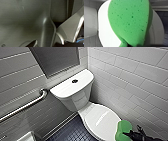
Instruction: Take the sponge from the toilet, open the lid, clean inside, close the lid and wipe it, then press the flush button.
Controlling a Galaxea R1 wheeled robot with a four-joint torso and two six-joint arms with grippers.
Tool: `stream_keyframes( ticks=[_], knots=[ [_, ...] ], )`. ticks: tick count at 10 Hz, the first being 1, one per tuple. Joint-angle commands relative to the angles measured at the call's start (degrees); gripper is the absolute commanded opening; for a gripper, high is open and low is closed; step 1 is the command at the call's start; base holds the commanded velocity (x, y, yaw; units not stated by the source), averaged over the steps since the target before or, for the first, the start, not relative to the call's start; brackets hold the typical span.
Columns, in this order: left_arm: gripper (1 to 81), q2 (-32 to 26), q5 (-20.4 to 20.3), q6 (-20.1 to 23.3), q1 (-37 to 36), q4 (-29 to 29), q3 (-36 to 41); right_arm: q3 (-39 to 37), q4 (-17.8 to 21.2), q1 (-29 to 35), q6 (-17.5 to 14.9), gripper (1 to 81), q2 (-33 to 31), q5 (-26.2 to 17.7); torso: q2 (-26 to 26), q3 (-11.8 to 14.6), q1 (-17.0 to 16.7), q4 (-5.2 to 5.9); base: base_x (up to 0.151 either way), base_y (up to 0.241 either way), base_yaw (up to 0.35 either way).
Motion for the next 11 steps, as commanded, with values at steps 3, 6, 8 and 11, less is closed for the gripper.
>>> stream_keyframes(
  ticks=[3,6,8,11],
  knots=[
    [81.1,-1.2,4.5,0.5,0.9,0.6,1.4,13.6,0.2,-4.1,-0.3,1.0,-15.3,3.2,0.0,0.0,0.0,0.0,0.0,0.0,0.0],
    [81.1,-1.4,4.5,0.5,0.7,1.3,2.3,23.6,0.0,-2.5,-2.2,1.0,-19.8,2.7,0.0,0.0,0.0,0.0,0.0,0.0,0.0],
    [81.1,-1.3,4.5,0.5,0.6,1.3,2.3,22.8,-2.0,3.3,-2.3,1.0,-15.6,-0.4,0.0,0.0,0.0,0.0,0.0,0.0,0.0],
    [81.1,-1.3,4.5,0.5,0.4,1.3,2.2,13.8,-0.6,14.6,-2.2,1.0,-4.4,-10.3,0.0,0.0,0.0,0.0,0.0,0.0,0.0]
  ],
)
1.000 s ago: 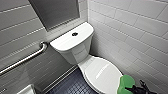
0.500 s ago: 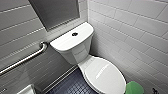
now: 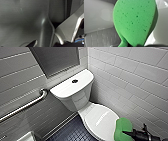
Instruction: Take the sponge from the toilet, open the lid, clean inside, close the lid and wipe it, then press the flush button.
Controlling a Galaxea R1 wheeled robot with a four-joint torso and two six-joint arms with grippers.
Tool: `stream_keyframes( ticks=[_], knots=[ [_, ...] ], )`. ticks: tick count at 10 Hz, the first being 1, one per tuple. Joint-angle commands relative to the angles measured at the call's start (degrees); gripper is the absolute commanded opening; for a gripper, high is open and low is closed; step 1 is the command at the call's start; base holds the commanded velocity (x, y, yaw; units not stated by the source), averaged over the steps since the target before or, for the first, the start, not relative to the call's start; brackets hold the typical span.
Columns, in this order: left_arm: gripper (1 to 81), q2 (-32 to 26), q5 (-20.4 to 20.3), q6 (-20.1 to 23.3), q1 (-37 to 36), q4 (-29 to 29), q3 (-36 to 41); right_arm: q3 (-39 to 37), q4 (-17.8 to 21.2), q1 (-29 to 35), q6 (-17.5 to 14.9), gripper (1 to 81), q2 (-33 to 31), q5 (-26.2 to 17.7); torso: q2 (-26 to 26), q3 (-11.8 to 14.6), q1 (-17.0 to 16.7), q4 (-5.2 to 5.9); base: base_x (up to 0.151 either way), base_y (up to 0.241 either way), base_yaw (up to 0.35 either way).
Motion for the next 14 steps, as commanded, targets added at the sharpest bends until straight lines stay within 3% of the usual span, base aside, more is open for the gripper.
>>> stream_keyframes(
  ticks=[1,4,9,11,14],
  knots=[
    [81.1,-0.9,4.5,0.5,0.6,0.4,1.3,-10.0,-0.3,13.5,-0.2,1.0,7.8,-13.9,0.0,0.0,0.0,0.0,0.0,0.0,0.0],
    [81.1,-1.0,4.5,0.4,0.5,0.4,1.2,-22.1,-0.3,18.9,0.0,1.0,20.3,-19.3,0.0,0.0,0.0,0.0,0.0,0.0,0.0],
    [81.1,-1.1,4.5,0.4,0.5,0.0,1.0,-41.1,-0.3,23.2,0.8,1.0,41.8,-21.4,0.0,0.0,0.0,0.0,0.0,0.0,0.0],
    [81.1,-0.9,4.5,0.4,0.5,0.0,1.0,-48.0,-0.3,22.9,8.7,1.0,45.9,-20.4,0.0,0.0,0.0,0.0,0.0,0.0,0.0],
    [81.1,-0.9,4.5,0.4,0.5,-0.1,0.9,-50.7,-0.3,21.5,10.4,1.0,46.4,-19.5,0.0,0.0,0.0,0.0,0.0,0.0,0.0]
  ],
)
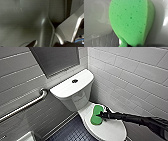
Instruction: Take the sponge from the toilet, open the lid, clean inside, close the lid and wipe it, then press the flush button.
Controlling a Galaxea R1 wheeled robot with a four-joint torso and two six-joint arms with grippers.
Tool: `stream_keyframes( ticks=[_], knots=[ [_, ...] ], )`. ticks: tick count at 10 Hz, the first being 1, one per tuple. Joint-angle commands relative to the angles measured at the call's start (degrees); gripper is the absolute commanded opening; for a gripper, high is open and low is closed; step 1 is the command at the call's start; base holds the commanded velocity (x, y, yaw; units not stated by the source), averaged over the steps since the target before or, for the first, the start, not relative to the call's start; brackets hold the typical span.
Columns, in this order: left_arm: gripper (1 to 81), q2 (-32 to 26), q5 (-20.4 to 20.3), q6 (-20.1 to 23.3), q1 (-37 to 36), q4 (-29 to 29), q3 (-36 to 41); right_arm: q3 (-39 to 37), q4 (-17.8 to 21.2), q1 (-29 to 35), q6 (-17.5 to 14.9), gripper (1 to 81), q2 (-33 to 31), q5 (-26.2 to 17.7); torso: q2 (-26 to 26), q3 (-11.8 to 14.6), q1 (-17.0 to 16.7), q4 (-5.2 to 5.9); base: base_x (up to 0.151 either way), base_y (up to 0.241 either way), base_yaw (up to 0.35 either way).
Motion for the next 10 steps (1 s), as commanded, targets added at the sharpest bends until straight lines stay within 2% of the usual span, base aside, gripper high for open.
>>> stream_keyframes(
  ticks=[1,2,5,10],
  knots=[
    [81.1,-0.7,4.5,0.4,0.5,0.0,0.9,3.5,0.1,6.4,3.3,1.0,-1.4,-2.0,0.0,0.0,0.0,0.0,0.0,0.0,0.0],
    [81.1,-0.5,4.5,0.4,0.5,0.1,0.9,6.4,0.0,5.5,3.3,1.0,-3.6,-0.4,0.0,0.0,0.0,0.0,0.0,0.0,0.0],
    [81.1,-0.5,4.5,0.4,0.5,0.3,0.9,12.4,0.1,2.0,3.2,1.0,-10.7,0.3,0.0,0.0,0.0,0.0,0.0,0.0,0.0],
    [81.1,-0.7,4.5,0.4,0.5,0.4,1.2,12.4,-0.7,-4.5,3.2,1.0,-14.2,1.8,0.0,0.0,0.0,0.0,0.0,0.0,0.0]
  ],
)
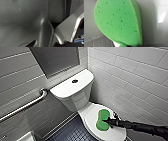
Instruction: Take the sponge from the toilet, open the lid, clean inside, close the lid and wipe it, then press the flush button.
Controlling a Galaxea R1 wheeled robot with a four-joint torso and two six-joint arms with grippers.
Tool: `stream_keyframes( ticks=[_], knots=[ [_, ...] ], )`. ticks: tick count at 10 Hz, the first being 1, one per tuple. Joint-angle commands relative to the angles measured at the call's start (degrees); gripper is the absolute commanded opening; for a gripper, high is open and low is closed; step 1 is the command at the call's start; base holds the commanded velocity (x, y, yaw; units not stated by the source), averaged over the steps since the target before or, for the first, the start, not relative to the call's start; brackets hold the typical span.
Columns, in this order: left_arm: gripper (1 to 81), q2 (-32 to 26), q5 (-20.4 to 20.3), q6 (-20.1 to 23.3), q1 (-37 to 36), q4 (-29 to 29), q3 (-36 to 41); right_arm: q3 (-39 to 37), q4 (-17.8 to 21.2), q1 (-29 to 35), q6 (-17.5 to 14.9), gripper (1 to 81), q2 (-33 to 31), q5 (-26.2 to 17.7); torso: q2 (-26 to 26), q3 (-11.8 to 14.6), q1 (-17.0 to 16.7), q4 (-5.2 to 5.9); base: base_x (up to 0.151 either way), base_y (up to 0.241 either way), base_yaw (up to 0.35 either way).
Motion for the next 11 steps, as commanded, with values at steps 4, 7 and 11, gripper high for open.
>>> stream_keyframes(
  ticks=[4,7,11],
  knots=[
    [81.1,-0.8,4.6,0.4,0.4,0.4,1.3,11.2,-1.3,-0.9,0.7,1.0,-15.0,-3.3,0.0,0.0,0.0,0.0,0.0,0.0,0.0],
    [81.1,-0.7,4.5,0.4,0.5,0.4,1.3,15.4,-2.0,-5.1,0.6,1.0,-22.4,-0.4,0.0,0.0,0.0,0.0,0.0,0.0,0.0],
    [81.1,-0.8,4.6,0.5,0.5,0.5,1.3,15.4,-2.3,-15.4,0.2,1.0,-27.6,4.7,0.0,0.0,0.0,0.0,0.0,0.0,0.0]
  ],
)
